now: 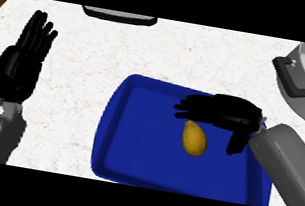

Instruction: Pick the lemon from the tray and place it in the pot

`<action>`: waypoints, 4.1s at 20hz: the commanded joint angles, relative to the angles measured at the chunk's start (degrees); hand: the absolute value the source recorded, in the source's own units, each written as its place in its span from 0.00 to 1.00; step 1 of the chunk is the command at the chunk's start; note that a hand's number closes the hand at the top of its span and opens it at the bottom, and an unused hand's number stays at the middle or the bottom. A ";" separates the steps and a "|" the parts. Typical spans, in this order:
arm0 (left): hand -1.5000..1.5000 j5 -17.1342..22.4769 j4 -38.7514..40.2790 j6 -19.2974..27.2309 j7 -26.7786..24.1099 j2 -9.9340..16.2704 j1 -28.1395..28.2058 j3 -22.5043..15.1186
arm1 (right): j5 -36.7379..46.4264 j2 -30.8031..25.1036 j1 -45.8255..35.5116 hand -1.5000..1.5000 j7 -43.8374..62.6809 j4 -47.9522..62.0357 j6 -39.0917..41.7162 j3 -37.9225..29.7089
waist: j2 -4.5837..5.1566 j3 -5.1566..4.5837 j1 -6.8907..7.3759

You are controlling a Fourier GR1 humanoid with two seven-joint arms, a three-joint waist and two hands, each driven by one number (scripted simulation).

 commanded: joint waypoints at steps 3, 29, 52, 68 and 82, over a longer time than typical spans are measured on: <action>0.50 -0.21 5.19 -0.94 -1.80 -0.41 -3.18 2.51 | 5.12 4.23 0.47 0.00 -1.82 4.00 0.98 -1.56 | 0.07 -0.01 -0.21; 0.50 -0.84 0.91 -2.22 1.49 -0.87 -3.00 3.52 | 15.64 12.57 8.01 1.00 -10.21 1.89 -9.37 -0.57 | -0.11 0.01 -0.32; 0.50 -1.29 0.80 -3.24 0.24 -1.10 -2.65 2.59 | 25.20 10.14 -10.34 1.00 69.35 8.04 -32.46 -44.11 | 1.52 -0.65 2.26; 0.50 -3.76 2.81 -1.26 -1.09 -4.70 -3.14 -0.43 | 56.36 8.24 -30.09 1.00 117.87 26.76 -31.94 -47.55 | 0.84 -0.04 2.32; 0.50 -4.10 4.07 -0.87 -0.85 -3.77 -3.36 2.04 | 49.63 2.42 -17.16 1.00 103.51 25.97 -45.12 -54.50 | 0.14 0.02 -0.02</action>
